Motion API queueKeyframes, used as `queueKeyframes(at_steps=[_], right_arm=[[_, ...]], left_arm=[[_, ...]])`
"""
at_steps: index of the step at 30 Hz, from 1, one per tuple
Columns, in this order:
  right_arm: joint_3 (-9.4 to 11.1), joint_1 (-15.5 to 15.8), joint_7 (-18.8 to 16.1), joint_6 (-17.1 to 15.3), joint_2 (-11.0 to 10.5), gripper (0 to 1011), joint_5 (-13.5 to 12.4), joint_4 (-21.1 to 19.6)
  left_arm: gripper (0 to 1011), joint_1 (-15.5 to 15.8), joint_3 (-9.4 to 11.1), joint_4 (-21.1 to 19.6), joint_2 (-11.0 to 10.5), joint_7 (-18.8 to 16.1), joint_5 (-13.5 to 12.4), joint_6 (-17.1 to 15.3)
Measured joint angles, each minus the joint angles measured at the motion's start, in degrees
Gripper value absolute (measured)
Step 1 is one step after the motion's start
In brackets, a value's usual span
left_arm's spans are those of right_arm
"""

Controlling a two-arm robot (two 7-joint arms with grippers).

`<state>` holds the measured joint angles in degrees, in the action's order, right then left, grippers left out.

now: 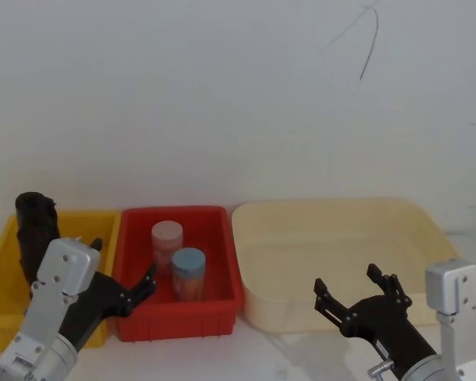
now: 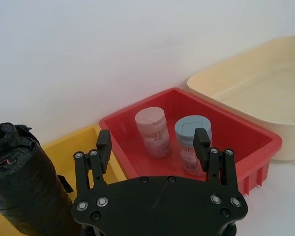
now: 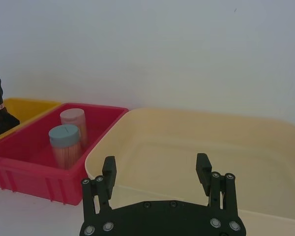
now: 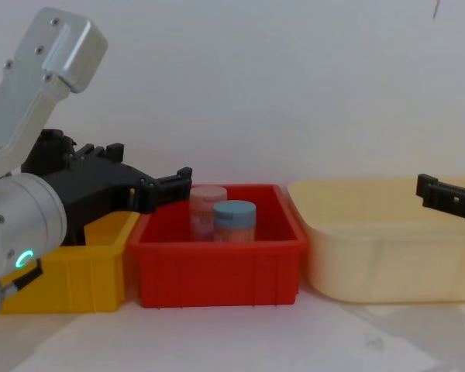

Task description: Pick up the garbage bag with the one hand and transfer it to the other hand.

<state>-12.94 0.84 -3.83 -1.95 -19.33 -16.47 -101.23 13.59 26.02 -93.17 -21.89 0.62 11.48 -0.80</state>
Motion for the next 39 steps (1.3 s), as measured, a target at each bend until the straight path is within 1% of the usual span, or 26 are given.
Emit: queueKeyframes(at_steps=[16,21,24,25,27,28,30,32,33,34,35,36,37,38,39], right_arm=[[0.0,0.0,0.0,0.0,0.0,999,0.0,0.0],[0.0,-0.1,-0.4,-0.3,0.0,1000,-0.1,-0.1],[0.0,-0.4,-1.0,-0.8,0.0,1000,-0.5,-0.5],[-0.1,-0.5,-1.2,-1.1,0.0,1000,-0.6,-0.6],[-0.1,-0.9,-1.8,-2.2,0.0,1000,-1.1,-1.1],[-0.1,-0.9,-1.8,-2.2,0.0,1000,-1.1,-1.1],[-0.3,-1.6,-2.5,-4.0,0.0,1000,-1.8,-1.9],[-0.5,-2.0,-2.7,-5.0,0.1,1000,-2.1,-2.2],[-0.5,-2.1,-2.8,-5.6,0.2,1000,-2.3,-2.4],[-0.7,-2.6,-3.0,-6.8,0.3,1000,-2.6,-2.8],[-0.9,-2.8,-3.1,-7.5,0.4,1000,-2.8,-3.0],[-1.1,-3.2,-3.2,-8.8,0.6,1000,-3.1,-3.3],[-1.1,-3.2,-3.2,-8.8,0.6,1000,-3.1,-3.3],[-1.4,-3.7,-3.3,-10.2,0.8,1000,-3.3,-3.7],[-1.6,-3.9,-3.4,-10.9,0.9,1000,-3.4,-3.9]], left_arm=[[1001,0.0,0.0,0.0,0.0,0.0,0.0,0.0],[1001,0.2,0.0,-0.6,-0.3,0.4,-0.1,-0.9],[1001,0.3,0.0,-1.8,-0.8,1.0,-0.2,-2.3],[1001,0.3,0.0,-1.8,-0.8,1.0,-0.2,-2.3],[1001,0.4,-0.2,-3.3,-1.2,1.4,-0.2,-3.7],[1001,0.4,-0.3,-3.8,-1.3,1.6,-0.1,-4.3],[1001,0.3,-0.5,-4.8,-1.6,1.8,0.0,-5.3],[1001,0.2,-1.0,-7.5,-2.2,2.2,0.4,-7.7],[1001,0.2,-1.0,-7.5,-2.2,2.2,0.4,-7.7],[1001,-0.1,-1.3,-8.8,-2.6,2.3,0.7,-8.9],[1001,-0.2,-1.5,-9.4,-2.8,2.4,0.9,-9.6],[1001,-0.5,-1.9,-10.7,-3.1,2.5,1.2,-10.8],[1001,-0.8,-2.2,-11.5,-3.4,2.6,1.3,-11.3],[1001,-1.0,-2.5,-12.2,-3.6,2.6,1.5,-11.8],[1001,-1.7,-3.2,-13.6,-4.0,2.6,1.9,-12.8]])
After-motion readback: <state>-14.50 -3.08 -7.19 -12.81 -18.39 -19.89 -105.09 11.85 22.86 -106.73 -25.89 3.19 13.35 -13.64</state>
